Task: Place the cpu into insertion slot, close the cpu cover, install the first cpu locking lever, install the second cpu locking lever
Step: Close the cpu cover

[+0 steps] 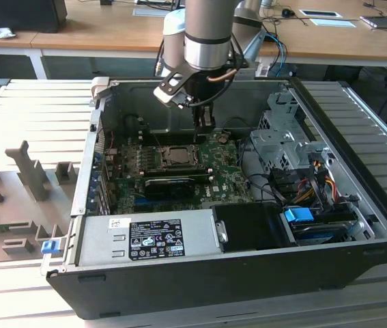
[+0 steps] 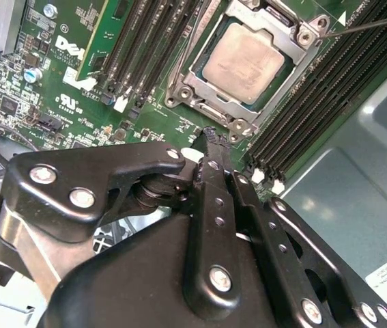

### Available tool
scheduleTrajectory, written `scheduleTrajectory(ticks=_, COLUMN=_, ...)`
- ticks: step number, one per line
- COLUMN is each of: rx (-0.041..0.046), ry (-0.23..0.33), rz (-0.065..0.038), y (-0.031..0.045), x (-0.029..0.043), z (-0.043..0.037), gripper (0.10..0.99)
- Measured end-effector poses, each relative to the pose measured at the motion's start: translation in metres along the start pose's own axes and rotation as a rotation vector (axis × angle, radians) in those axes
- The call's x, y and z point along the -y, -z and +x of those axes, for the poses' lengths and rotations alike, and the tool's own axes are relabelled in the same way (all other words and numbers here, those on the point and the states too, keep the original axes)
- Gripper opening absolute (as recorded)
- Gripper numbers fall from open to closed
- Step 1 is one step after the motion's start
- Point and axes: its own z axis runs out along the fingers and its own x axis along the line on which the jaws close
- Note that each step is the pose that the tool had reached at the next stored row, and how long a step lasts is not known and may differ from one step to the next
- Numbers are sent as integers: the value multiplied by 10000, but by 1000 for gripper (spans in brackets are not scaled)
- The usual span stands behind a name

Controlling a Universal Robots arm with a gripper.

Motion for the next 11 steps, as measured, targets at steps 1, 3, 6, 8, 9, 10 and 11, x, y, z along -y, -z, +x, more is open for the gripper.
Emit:
scheduleTrajectory(ticks=1, rx=0, ry=0, rz=0, y=0, x=6, z=0, gripper=106)
scheduleTrajectory(ticks=3, rx=-1, ry=0, rz=-1, y=-1, x=30, z=1, gripper=106)
scheduleTrajectory(ticks=6, rx=-1, ry=1, rz=0, y=-8, x=83, z=3, gripper=106)
scheduleTrajectory(ticks=8, rx=0, ry=0, rz=0, y=-12, x=126, z=5, gripper=106)
scheduleTrajectory(ticks=9, rx=0, ry=2, rz=0, y=-16, x=172, z=6, gripper=106)
scheduleTrajectory(ticks=10, rx=0, ry=0, rz=0, y=-17, x=202, z=7, gripper=106)
scheduleTrajectory(ticks=11, rx=-1, ry=0, rz=-1, y=-20, x=246, z=10, gripper=106)
